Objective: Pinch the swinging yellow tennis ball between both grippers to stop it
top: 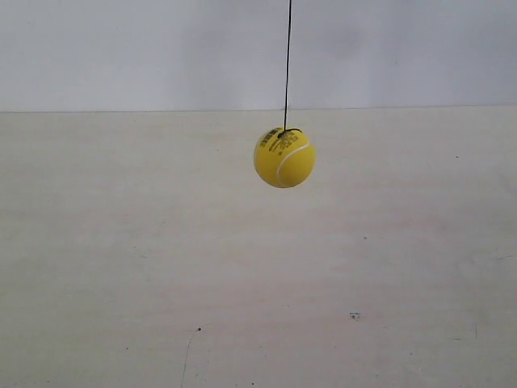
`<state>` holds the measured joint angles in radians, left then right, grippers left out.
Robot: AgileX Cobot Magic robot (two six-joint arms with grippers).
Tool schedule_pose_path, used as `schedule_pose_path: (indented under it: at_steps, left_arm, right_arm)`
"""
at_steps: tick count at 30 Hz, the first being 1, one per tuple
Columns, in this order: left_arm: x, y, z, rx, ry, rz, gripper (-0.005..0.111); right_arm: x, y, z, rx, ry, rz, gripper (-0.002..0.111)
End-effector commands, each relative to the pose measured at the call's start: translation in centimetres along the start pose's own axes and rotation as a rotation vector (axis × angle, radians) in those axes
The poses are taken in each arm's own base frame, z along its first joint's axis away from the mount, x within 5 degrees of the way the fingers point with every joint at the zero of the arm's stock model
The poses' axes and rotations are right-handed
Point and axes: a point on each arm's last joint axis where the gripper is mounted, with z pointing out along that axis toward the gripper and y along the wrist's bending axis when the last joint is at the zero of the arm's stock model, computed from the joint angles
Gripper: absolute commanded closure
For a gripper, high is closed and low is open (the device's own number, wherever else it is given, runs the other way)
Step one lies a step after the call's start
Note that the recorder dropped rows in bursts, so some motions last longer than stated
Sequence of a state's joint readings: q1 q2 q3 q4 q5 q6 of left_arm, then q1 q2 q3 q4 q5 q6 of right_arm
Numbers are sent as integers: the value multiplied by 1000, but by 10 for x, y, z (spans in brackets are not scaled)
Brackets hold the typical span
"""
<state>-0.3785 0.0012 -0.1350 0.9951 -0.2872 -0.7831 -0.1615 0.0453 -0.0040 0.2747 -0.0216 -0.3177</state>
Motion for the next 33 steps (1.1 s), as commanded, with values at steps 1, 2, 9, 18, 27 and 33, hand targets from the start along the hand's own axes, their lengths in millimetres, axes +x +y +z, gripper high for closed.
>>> schedule_pose_path:
  at_steps: [1, 2, 9, 18, 27, 33]
  left_arm:
    - [1, 0, 0, 2, -1, -23, 102]
    - [1, 0, 0, 2, -1, -23, 102]
    - [1, 0, 0, 2, -1, -23, 102]
    - [1, 0, 0, 2, -1, -23, 102]
    - [1, 0, 0, 2, -1, -23, 102]
    - [1, 0, 0, 2, -1, -23, 102]
  right_arm:
    - [0, -1, 0, 10, -12, -6, 108]
    - [0, -1, 0, 11, -16, -6, 108]
    - [5, 1, 0, -8, 44, 18, 108]
    - [16, 4, -1, -42, 161, 30, 108]
    - [25, 5, -3, -48, 262, 27, 108]
    - [26, 3, -4, -26, 273, 28, 108]
